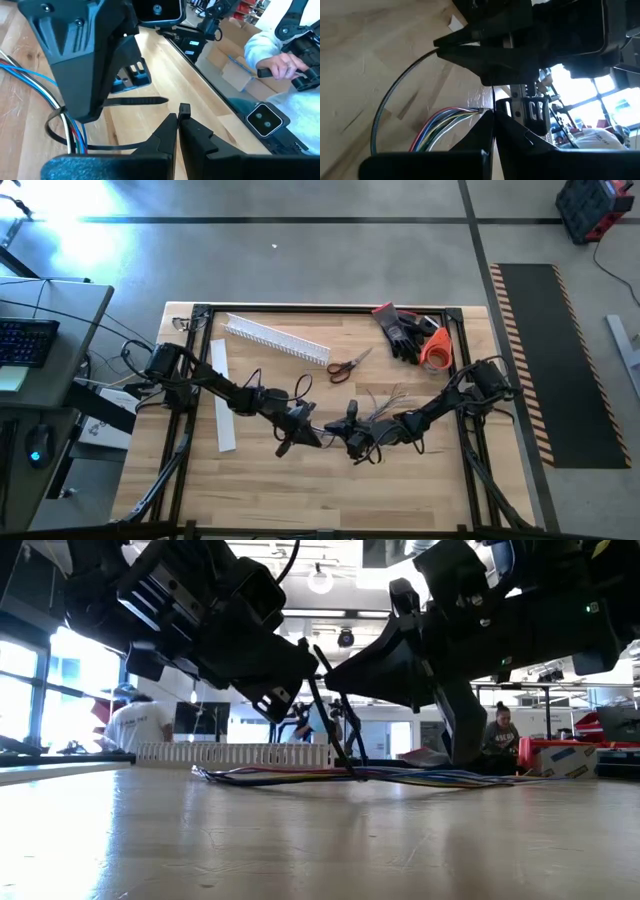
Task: Ziptie cables
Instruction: Wrap the black zip tie on the cables
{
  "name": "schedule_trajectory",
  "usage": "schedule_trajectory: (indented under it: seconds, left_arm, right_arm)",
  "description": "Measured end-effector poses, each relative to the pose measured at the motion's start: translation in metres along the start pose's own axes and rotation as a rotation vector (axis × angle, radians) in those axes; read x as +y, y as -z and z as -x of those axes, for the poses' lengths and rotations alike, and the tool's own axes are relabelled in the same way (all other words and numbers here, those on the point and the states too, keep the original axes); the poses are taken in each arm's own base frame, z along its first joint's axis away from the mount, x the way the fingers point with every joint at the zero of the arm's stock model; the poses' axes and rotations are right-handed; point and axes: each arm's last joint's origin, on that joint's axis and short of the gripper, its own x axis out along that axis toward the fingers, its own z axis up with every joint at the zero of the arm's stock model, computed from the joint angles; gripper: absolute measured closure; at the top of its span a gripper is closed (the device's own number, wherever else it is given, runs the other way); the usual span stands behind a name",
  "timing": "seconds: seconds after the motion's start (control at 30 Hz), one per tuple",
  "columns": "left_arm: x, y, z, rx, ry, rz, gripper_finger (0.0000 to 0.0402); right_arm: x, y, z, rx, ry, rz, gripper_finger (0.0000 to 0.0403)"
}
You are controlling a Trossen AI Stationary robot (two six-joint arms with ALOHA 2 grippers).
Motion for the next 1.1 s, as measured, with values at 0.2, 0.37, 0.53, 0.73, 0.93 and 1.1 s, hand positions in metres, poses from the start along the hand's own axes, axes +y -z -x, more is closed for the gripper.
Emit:
schedule_trajectory:
  seconds: [0.2, 0.37, 0.53, 0.73, 0.93, 1.1]
  left_arm:
    - [0.0, 0.0, 0.0, 0.0, 0.0, 0.0, 0.0402]
    - [0.0, 0.0, 0.0, -0.001, -0.005, 0.0, 0.0402]
    - [0.0, 0.0, 0.0, -0.001, -0.005, 0.0, 0.0402]
    - [0.0, 0.0, 0.0, -0.001, -0.006, -0.001, 0.0402]
    - [-0.002, 0.001, -0.001, 0.0, -0.006, -0.011, 0.0402]
    - [-0.003, 0.001, -0.001, 0.0, -0.006, -0.011, 0.0402]
  right_arm:
    - [-0.004, 0.004, -0.003, 0.004, -0.001, -0.006, 0.0403]
    - [-0.006, -0.005, -0.012, 0.016, -0.041, 0.016, 0.0403]
    - [-0.006, -0.006, -0.013, 0.059, -0.009, 0.033, 0.0403]
    - [-0.002, -0.011, -0.009, 0.06, -0.009, 0.037, 0.0403]
    - [0.0, -0.013, -0.007, 0.059, -0.011, 0.041, 0.0403]
    - [0.001, -0.013, -0.007, 0.052, -0.014, 0.032, 0.0403]
